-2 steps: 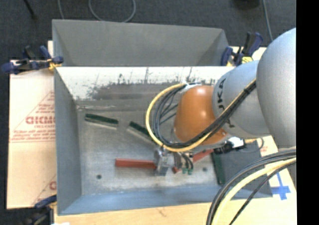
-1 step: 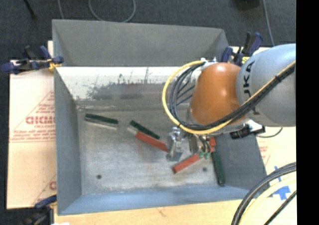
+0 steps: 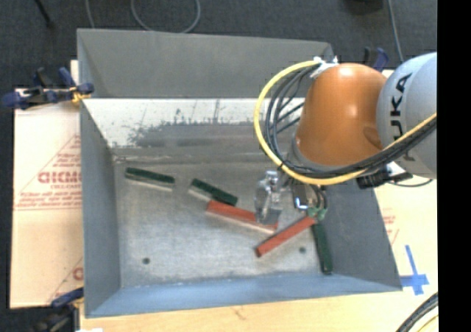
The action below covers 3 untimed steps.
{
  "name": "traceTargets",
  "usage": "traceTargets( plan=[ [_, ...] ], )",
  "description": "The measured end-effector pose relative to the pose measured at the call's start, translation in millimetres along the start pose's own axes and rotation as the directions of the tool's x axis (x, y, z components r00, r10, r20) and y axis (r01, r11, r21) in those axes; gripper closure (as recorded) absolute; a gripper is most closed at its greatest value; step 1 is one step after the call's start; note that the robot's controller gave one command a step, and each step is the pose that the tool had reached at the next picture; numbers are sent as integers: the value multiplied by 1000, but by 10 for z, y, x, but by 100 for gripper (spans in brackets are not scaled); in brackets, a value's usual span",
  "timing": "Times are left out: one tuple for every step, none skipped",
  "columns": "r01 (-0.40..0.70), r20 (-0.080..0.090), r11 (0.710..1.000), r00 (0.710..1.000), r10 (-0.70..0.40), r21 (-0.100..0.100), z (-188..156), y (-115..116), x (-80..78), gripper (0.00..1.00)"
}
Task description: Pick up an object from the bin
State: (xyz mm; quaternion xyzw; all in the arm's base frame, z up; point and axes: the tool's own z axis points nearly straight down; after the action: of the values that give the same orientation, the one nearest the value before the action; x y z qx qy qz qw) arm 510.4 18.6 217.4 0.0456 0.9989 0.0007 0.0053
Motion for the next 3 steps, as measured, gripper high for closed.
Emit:
traceTargets(
  plan=[
    [0, -8, 1000, 1000, 0, 1, 46, -2, 13, 0],
    [128, -10, 992, 992, -128, 1, 1473, -164, -89, 0],
    [388, -3, 921, 921, -388, 0, 1135, -269, -608, 0]
  ],
)
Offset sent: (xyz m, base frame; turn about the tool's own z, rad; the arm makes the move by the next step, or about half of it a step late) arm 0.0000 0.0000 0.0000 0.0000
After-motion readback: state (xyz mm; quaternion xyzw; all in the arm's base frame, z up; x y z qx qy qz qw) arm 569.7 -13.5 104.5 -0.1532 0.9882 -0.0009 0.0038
